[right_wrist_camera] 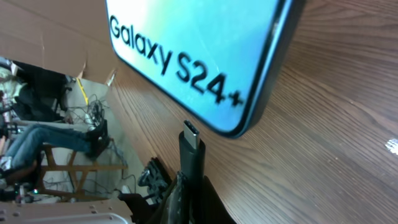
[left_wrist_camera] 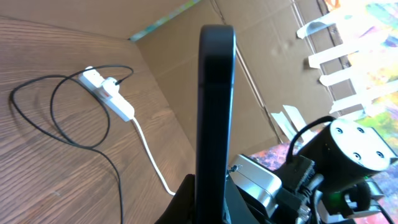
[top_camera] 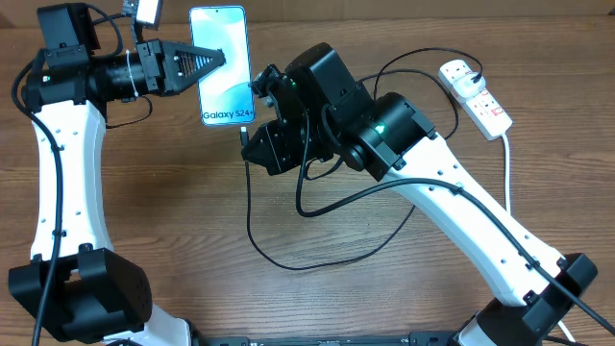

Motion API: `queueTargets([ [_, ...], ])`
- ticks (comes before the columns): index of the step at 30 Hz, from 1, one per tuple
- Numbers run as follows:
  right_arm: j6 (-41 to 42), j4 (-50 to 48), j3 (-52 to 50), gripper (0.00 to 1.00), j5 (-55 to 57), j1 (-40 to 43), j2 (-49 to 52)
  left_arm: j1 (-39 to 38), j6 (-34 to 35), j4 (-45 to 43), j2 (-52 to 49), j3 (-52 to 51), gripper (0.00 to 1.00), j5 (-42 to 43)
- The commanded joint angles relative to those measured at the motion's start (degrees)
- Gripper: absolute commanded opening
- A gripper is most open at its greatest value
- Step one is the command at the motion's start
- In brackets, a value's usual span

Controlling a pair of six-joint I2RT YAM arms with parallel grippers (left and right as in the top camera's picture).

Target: Plug charger to phone and switch on socket

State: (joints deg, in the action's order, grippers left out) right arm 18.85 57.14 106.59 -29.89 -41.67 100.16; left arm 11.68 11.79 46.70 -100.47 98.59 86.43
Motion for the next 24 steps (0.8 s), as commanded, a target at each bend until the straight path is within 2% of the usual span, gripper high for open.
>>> queueTargets([
  [1, 2.01, -1.31, 0.20, 0.04, -1.16, 0.11, 0.09, 0.26, -1.07, -0.28, 0.39, 0.57, 0.04, 4.13],
  [24, 5.20, -2.97, 0.17, 0.04, -2.40, -1.86, 0.70, 0.26, -0.61, -0.48, 0.39, 0.57, 0.04, 4.13],
])
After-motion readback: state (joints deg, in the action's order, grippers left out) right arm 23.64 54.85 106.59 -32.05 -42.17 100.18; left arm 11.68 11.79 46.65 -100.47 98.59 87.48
